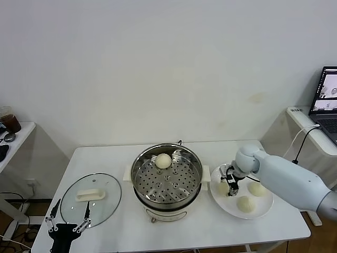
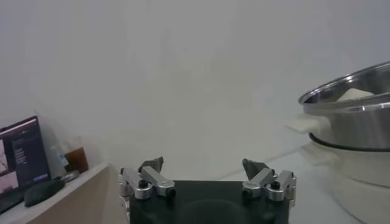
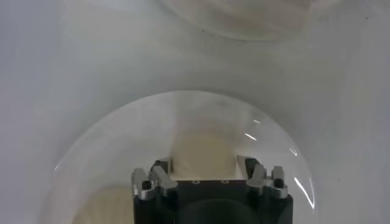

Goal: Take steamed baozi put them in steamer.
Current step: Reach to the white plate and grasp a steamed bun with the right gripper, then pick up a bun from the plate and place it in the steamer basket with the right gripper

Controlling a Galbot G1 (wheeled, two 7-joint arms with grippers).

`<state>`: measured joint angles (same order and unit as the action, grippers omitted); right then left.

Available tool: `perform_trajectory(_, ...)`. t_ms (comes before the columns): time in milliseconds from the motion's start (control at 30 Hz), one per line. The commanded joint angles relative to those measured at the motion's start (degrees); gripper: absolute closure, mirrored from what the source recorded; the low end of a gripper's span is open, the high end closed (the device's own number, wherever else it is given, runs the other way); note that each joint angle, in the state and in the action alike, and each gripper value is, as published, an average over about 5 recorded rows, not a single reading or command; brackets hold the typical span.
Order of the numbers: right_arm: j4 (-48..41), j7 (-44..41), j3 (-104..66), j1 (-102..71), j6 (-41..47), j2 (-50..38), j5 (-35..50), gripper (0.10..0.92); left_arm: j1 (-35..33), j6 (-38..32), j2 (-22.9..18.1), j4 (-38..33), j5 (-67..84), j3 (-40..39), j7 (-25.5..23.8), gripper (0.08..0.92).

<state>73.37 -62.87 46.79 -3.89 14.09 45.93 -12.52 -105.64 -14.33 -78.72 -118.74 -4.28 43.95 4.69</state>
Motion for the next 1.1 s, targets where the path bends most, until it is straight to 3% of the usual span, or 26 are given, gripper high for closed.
perform_trajectory(33, -0.6, -0.03, -0.28, -0.21, 0.17, 0.67, -0.45, 0.466, 0.04, 0.08, 0.03, -0.09, -0.08, -0.09, -0.05, 0.177)
perform_trajectory(367, 4.58, -3.49, 2.8, 9.07, 0.07, -4.91, 5.46, 0.485, 0.07, 0.15, 0.28, -0.28, -0.05, -0.28, -0.09, 0.177)
perform_trajectory(667, 12.68, -6.51, 16.95, 34.79, 1.43, -10.01, 19.87, 0.491, 1.94, 0.34, 0.75, -0.11, -0.01, -1.61, -0.11, 0.177)
perform_trajectory(900, 17.65, -3.94, 26.24, 50.34, 6.04, -3.15, 32.57, 0.491, 3.02, 0.31, 1.62, 0.08, 0.16, -2.31, -0.07, 0.177)
perform_trajectory(1100, 20.49, 3.21, 30.57, 50.44, 14.29, 7.14, 42.36, 0.482, 3.57, -0.04, 1.58, -0.1, -1.08, -2.24, 0.31, 0.177)
